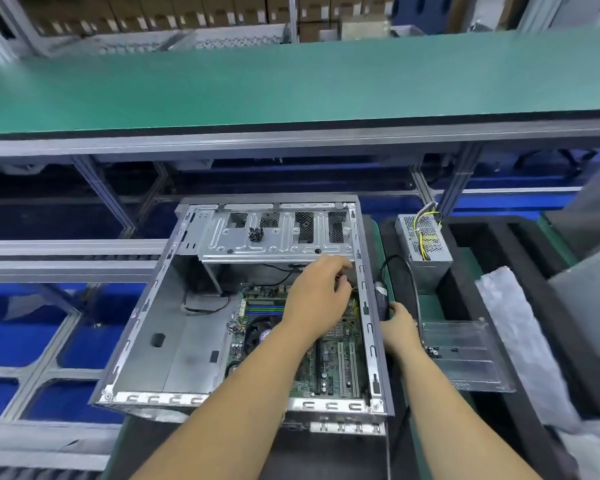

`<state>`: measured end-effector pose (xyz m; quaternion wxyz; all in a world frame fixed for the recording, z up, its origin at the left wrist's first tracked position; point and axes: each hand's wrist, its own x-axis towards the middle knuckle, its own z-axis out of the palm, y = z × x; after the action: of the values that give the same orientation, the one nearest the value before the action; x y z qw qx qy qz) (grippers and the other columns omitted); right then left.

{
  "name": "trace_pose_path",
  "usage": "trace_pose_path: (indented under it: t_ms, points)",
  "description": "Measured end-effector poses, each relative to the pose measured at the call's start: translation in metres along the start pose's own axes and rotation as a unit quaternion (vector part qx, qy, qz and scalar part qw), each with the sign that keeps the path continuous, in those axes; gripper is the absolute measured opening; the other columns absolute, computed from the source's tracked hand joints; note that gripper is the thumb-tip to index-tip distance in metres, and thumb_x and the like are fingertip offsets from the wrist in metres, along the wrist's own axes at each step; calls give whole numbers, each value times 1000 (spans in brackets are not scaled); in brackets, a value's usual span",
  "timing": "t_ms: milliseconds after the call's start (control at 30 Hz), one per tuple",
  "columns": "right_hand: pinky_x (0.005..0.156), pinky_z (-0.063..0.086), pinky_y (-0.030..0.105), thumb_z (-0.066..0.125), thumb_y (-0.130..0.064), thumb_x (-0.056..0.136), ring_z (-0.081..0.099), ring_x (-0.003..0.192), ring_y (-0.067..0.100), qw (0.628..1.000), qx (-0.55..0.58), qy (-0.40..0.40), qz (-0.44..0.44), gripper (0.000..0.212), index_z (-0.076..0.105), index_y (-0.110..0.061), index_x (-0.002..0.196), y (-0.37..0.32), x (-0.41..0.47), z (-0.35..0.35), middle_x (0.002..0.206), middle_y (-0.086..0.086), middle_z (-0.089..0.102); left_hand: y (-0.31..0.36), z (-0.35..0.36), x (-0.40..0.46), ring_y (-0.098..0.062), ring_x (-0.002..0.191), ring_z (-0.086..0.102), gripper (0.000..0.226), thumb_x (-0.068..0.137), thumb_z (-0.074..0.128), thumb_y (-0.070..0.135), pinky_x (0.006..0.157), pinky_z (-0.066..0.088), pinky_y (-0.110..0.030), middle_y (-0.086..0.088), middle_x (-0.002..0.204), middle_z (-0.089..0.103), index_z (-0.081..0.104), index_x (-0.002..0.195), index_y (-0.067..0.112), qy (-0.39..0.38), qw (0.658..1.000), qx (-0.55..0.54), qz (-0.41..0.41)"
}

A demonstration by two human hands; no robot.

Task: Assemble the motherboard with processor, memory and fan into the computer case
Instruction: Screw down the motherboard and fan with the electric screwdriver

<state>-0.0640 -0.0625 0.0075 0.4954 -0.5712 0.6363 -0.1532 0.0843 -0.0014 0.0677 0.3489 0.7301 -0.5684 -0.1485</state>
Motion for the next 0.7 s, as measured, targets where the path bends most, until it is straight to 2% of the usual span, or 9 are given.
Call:
trace_pose_path:
  t_ms: [100,167,267,400,467,567,633,667,700]
  points:
    - [72,39,31,69,-16,93,56,78,23,999,-11,36,-32,17,58,-9,104,3,-6,4,102,13,66,-3,0,-5,-7,94,56,23,96,50,22,80,52,-34,18,106,56,57,115,30,17,1000,4,-6]
    - [63,37,32,67,-15,93,52,68,17,998,-34,42,-40,13,56,-9,89,3,-7,4,94,14,68,-5,0,-8,-8,91,55,21,95,50,20,79,53,-36,16,102,55,59,113,28,20,1000,15,-4]
    - [68,38,33,65,-17,95,54,76,29,995,-86,29,-34,15,57,-6,88,0,-5,2,88,12,62,-9,-3,-10,-9,94,56,22,96,50,21,81,52,-35,16,103,54,61,114,26,17,999,32,-1]
    - [76,42,32,57,-13,98,55,87,31,993,-117,3,-6,16,65,-1,106,-3,-5,2,101,19,66,-18,-22,-12,-11,98,56,23,97,50,23,84,51,-33,10,109,60,62,117,23,3,998,66,23]
    - [76,42,32,56,-13,99,56,87,31,993,-116,-4,10,19,67,1,107,-5,-12,0,105,21,68,-26,-37,-11,-14,99,56,22,98,48,25,83,50,-34,9,107,62,62,116,23,-11,995,95,29]
    - [70,42,31,59,-13,99,56,76,26,999,-44,4,26,20,70,3,99,-12,-26,-4,88,17,70,-44,-65,-12,-16,93,58,23,101,44,32,80,50,-36,9,99,63,63,109,23,-35,989,141,29]
    - [62,40,31,58,-13,99,50,61,23,999,20,27,33,24,63,-1,79,-21,-43,-10,63,10,62,-56,-83,-16,-20,92,59,29,103,39,38,80,50,-39,5,98,65,62,105,21,-63,982,174,32]
    - [61,40,32,56,-16,99,49,59,26,998,43,41,33,30,58,1,75,-27,-52,-11,60,13,58,-62,-91,-19,-22,91,59,32,104,37,39,81,50,-40,3,98,65,62,104,21,-79,978,190,33]
    - [65,34,32,53,-23,100,41,61,23,997,55,57,26,36,57,6,79,-30,-63,-11,68,21,58,-69,-98,-24,-23,91,58,33,104,35,40,81,49,-42,2,98,64,62,103,20,-92,974,205,36]
